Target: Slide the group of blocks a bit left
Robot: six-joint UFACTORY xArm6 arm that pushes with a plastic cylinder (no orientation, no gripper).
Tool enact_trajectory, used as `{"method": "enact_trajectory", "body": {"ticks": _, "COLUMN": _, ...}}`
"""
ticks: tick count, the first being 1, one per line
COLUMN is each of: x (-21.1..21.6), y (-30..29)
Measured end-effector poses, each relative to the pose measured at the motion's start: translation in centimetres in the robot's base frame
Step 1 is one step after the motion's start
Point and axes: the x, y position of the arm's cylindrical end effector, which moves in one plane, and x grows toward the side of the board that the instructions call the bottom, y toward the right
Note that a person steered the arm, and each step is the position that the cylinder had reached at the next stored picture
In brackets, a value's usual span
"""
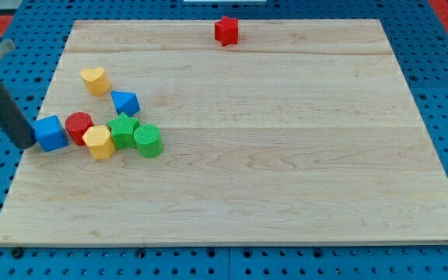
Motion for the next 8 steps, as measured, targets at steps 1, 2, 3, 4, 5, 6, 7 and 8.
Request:
{"method": "enact_trajectory", "body": {"ticks": 1, "x": -1.1, "y": 3.7}}
{"method": "enact_trajectory", "body": {"ticks": 2, "x": -1.8, "y": 5.7}}
{"method": "enact_trajectory", "body": {"ticks": 3, "x": 4.5, "y": 3.7}}
{"method": "enact_trajectory", "body": {"ticks": 4, "x": 7.2, "y": 9.9}}
{"method": "enact_trajectory", "body": {"ticks": 5, "x": 6.4, "y": 17.6}}
{"method": "enact_trajectory", "body": {"ticks": 6, "x": 4.9, "y": 20.1}}
{"method": "enact_trajectory", "body": {"ticks": 7, "x": 1.8, "y": 18.8}}
{"method": "enact_trajectory", "body": {"ticks": 8, "x": -1.7, "y": 16.6}}
